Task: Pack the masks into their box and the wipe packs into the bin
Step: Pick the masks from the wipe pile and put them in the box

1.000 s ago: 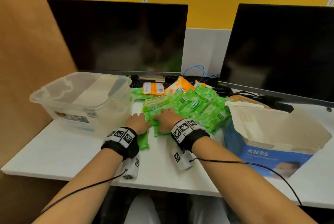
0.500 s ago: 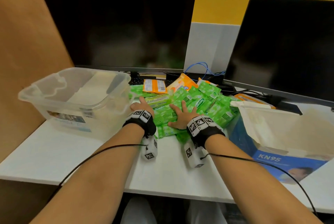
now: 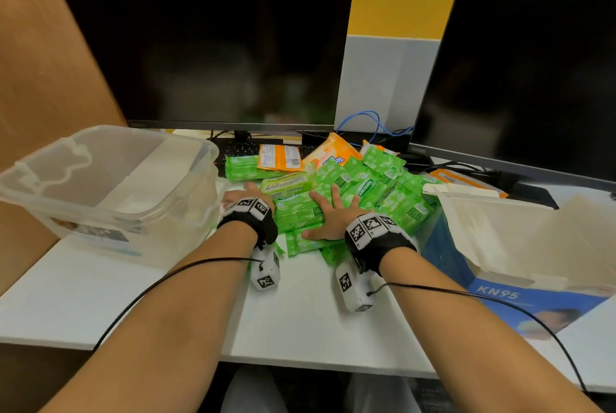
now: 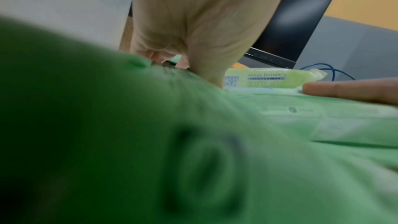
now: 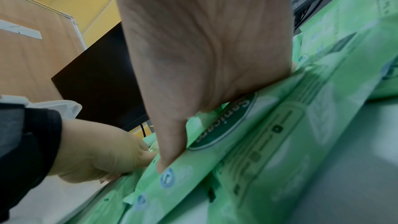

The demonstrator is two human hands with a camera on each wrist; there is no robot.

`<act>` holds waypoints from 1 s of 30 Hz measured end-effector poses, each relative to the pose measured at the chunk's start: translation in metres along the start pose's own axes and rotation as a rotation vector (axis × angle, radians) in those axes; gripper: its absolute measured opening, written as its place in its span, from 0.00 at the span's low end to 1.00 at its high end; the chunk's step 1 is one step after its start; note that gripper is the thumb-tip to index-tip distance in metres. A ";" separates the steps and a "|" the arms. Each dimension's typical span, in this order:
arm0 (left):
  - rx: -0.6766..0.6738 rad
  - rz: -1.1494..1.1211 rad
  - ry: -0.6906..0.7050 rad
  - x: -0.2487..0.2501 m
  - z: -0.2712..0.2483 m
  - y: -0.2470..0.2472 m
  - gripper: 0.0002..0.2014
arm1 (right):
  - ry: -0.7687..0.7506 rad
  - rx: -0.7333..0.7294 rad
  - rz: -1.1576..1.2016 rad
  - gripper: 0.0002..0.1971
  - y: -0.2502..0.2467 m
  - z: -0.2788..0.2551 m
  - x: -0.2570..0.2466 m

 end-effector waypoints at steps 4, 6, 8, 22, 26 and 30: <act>-0.007 0.035 -0.009 0.003 0.009 -0.003 0.17 | -0.003 0.007 0.010 0.49 0.001 0.000 0.000; 0.017 0.016 0.027 0.004 0.010 -0.002 0.13 | -0.004 0.006 0.007 0.49 0.001 0.001 0.001; 0.057 -0.034 0.057 0.006 0.012 -0.002 0.11 | -0.004 0.004 0.008 0.49 0.002 0.003 0.001; 0.656 -0.503 0.334 0.042 -0.047 -0.095 0.09 | -0.110 0.092 0.383 0.36 -0.024 -0.015 0.009; 0.648 -1.134 0.438 0.022 -0.062 -0.121 0.06 | -0.113 0.482 1.060 0.34 -0.061 -0.040 0.029; 0.484 -1.267 0.352 0.019 -0.041 -0.089 0.10 | -0.249 0.401 1.325 0.18 -0.070 -0.061 0.020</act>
Point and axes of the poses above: each hand's wrist, its own z-axis towards the middle knuckle, its own y-axis out of the palm, x = y × z, the point moved 5 cm from there along z, towards the middle knuckle, and after that the axes turned 4 degrees about -z, right-handed, at the moved point
